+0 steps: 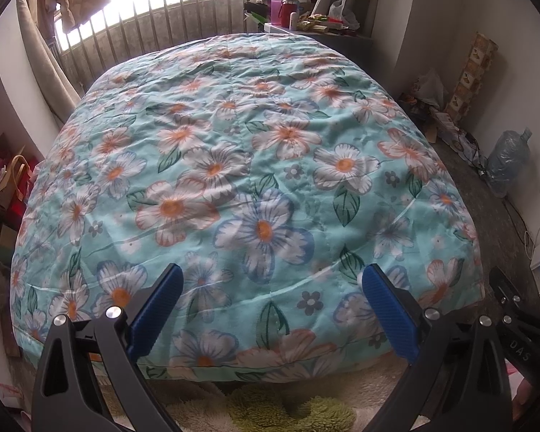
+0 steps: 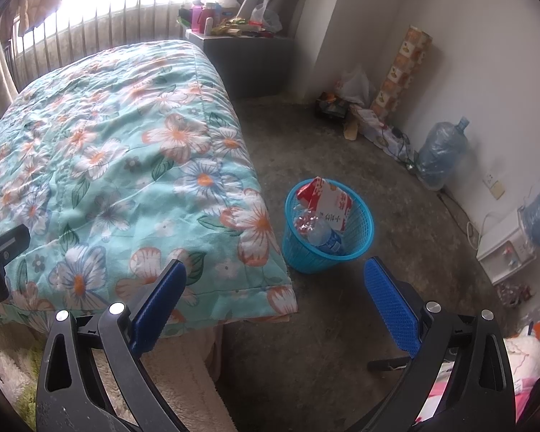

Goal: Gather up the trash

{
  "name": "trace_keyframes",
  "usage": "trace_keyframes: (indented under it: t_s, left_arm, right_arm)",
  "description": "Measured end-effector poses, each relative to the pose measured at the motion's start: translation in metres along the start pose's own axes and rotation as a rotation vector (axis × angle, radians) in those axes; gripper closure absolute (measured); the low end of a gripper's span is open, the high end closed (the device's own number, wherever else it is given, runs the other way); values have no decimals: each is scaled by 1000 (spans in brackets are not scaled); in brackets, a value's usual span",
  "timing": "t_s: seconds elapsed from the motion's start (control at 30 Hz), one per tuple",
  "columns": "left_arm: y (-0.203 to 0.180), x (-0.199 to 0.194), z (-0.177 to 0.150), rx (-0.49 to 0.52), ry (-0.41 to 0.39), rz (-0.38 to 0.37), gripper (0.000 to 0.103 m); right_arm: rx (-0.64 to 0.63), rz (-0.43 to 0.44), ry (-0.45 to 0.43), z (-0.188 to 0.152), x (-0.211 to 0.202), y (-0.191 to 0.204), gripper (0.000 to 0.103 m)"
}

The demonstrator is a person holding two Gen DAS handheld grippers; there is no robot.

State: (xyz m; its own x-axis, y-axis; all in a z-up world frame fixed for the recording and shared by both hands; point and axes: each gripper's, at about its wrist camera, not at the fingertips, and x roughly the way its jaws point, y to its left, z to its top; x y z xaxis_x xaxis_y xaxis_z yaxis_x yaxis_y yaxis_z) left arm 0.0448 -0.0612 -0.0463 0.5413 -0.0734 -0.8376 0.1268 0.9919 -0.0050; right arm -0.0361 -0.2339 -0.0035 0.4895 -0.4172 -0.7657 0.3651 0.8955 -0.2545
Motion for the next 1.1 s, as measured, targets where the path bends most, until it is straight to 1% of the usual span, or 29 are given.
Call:
trace_keyframes:
  t_s: [1.1]
  left_arm:
    - [2,1,0,-4,1,3,5]
  right_arm:
    - [4,-6,-4,3,-2,7,8]
